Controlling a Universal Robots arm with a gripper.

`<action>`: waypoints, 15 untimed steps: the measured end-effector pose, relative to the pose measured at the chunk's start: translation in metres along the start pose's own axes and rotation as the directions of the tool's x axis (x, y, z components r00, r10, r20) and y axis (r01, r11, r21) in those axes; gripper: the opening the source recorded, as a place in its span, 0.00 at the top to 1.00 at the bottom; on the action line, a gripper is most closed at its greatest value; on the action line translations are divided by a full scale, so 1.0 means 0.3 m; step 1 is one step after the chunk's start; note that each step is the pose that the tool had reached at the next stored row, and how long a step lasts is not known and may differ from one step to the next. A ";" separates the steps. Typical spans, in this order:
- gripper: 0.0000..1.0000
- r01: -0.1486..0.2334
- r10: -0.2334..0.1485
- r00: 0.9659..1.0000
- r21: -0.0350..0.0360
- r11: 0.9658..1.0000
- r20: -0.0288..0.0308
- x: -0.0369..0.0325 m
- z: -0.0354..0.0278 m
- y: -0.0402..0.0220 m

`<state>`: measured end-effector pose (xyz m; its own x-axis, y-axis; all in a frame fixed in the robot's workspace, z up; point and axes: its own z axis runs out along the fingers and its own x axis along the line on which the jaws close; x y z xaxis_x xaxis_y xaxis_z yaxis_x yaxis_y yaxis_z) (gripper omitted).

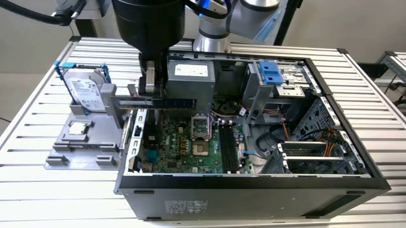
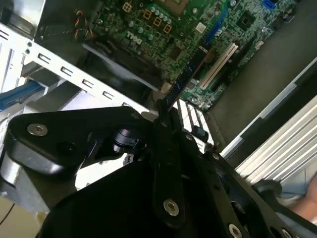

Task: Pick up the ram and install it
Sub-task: 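Pick up the ram and move it above insertion slot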

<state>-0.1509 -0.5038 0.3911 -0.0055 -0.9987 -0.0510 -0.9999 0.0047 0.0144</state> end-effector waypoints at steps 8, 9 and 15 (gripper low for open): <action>1.00 0.002 -0.002 1.000 -0.002 1.000 0.000 -0.001 -0.002 -0.119; 1.00 0.002 -0.002 1.000 -0.002 1.000 0.000 -0.001 -0.002 -0.135; 1.00 0.004 -0.004 1.000 -0.003 1.000 0.000 -0.001 -0.003 -0.226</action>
<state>-0.0832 -0.5038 0.3912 -0.0012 -0.9987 -0.0509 -0.9999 0.0004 0.0173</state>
